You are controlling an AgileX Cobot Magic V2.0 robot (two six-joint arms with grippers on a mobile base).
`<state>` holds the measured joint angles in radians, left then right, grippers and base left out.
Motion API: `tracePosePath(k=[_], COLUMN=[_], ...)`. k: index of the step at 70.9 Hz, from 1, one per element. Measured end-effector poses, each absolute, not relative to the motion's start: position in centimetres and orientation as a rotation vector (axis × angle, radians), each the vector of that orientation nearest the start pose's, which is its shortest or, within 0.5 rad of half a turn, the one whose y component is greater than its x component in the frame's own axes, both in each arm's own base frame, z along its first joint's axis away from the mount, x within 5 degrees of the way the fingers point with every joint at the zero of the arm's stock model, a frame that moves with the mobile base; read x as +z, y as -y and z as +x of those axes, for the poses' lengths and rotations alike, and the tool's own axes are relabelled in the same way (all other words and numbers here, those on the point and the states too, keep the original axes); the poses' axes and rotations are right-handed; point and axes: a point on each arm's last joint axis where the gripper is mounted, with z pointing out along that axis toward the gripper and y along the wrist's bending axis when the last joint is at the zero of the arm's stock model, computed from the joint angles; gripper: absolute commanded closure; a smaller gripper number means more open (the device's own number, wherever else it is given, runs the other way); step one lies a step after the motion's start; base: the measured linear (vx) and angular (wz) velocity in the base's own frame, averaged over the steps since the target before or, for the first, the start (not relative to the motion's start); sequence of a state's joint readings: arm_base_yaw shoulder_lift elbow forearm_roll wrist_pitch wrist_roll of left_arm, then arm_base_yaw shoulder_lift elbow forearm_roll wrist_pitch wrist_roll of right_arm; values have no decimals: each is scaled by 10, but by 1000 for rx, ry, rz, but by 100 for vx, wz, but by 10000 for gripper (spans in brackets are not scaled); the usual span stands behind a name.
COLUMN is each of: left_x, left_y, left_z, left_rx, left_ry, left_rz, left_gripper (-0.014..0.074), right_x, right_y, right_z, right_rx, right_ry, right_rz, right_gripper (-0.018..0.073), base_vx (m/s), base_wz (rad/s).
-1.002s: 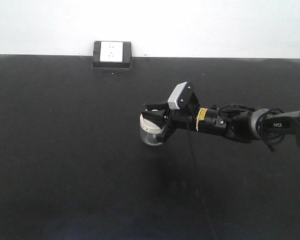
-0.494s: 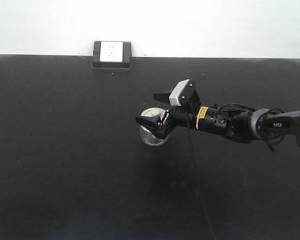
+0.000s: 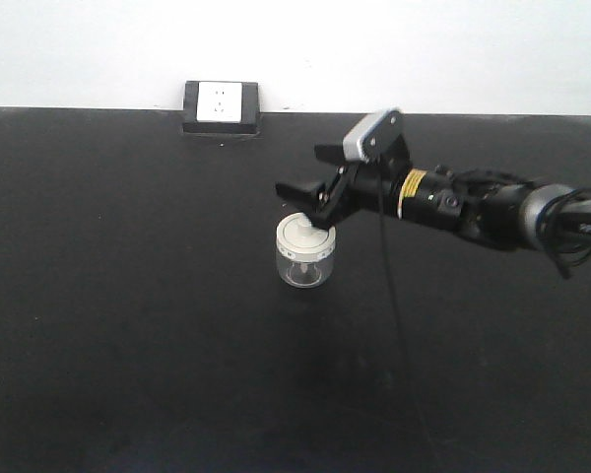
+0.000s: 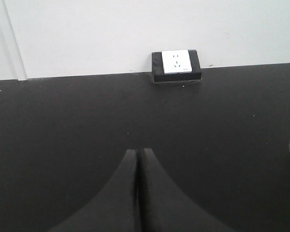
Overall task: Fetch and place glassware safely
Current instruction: 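Lift and withdraw the right gripper away from the jar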
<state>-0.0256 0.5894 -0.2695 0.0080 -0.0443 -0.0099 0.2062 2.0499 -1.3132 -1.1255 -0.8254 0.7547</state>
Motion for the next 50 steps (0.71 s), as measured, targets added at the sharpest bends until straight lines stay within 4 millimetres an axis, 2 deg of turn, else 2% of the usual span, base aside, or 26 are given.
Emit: tracePosePath(k=[8,17,29,40,50], left_x=[259,259,259,259,259], left_y=[3,3,3,3,3], left_z=[125,125,125,125,125], left_rx=[-20,-20,-20,-20,-20], left_ry=[-1759,-1759,-1759,-1759,-1759], left_rz=[21,21,21,21,21], left_gripper=[603,603,603,603,603], right_x=[241,274,309,335,344], right_y=[-145,-138,-128,-120,-106], right_z=[415,406,391,370,346], right_rx=[608,548,491,492,421], right_ry=[-1558,-1593,-1651,-1683,-1724], right_rz=[-820,-778,-699,-618,-512], right_gripper=[105,253,570,568,567], base_vx=[0,0,0,0,0], base_wz=[0,0,0,0,0])
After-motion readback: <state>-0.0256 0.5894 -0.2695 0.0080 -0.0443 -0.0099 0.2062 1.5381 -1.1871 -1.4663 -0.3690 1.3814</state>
